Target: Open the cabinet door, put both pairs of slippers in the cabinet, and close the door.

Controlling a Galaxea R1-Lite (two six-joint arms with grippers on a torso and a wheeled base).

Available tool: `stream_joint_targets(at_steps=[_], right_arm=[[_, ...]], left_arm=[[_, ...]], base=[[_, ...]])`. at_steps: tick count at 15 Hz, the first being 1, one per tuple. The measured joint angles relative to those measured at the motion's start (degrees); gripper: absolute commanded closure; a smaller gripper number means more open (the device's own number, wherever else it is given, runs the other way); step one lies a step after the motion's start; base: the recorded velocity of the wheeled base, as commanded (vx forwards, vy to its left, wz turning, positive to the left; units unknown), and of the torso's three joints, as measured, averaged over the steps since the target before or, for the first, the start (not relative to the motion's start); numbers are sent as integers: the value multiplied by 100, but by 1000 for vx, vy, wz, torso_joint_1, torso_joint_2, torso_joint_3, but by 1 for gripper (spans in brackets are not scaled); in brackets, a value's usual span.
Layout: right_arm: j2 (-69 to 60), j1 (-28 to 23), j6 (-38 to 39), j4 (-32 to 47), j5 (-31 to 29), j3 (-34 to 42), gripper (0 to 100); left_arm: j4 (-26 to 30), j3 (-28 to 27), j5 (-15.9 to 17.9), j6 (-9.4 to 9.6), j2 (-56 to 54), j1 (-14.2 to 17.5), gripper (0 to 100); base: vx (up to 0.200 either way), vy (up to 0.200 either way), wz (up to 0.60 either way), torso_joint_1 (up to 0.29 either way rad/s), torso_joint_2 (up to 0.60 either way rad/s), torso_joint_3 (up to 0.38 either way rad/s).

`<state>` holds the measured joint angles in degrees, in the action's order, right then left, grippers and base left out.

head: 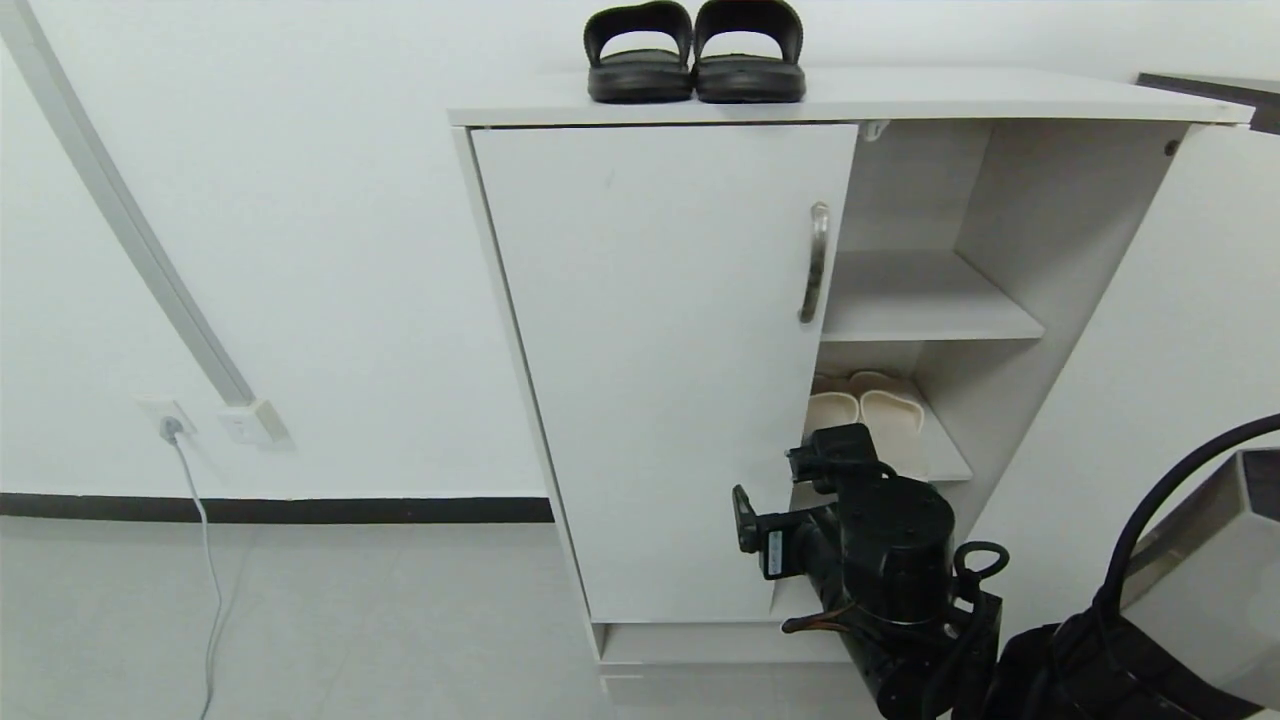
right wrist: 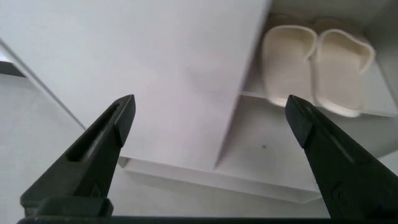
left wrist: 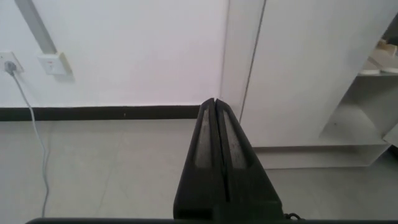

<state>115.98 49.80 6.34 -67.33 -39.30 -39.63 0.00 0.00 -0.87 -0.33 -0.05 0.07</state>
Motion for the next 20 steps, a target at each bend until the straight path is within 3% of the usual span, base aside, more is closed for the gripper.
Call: stream_joint_targets(at_steps=[2, 20], right_arm=[[0, 0, 0, 0, 0, 2, 0], [-24, -146, -243, -449, 46, 262, 0]], left_arm=[[-2, 0, -2, 0, 0, 0, 100], [-7, 0, -33, -10, 0, 0, 100]], base=[[0, 200, 0, 2, 2, 2], [0, 0, 0, 0, 0, 0]])
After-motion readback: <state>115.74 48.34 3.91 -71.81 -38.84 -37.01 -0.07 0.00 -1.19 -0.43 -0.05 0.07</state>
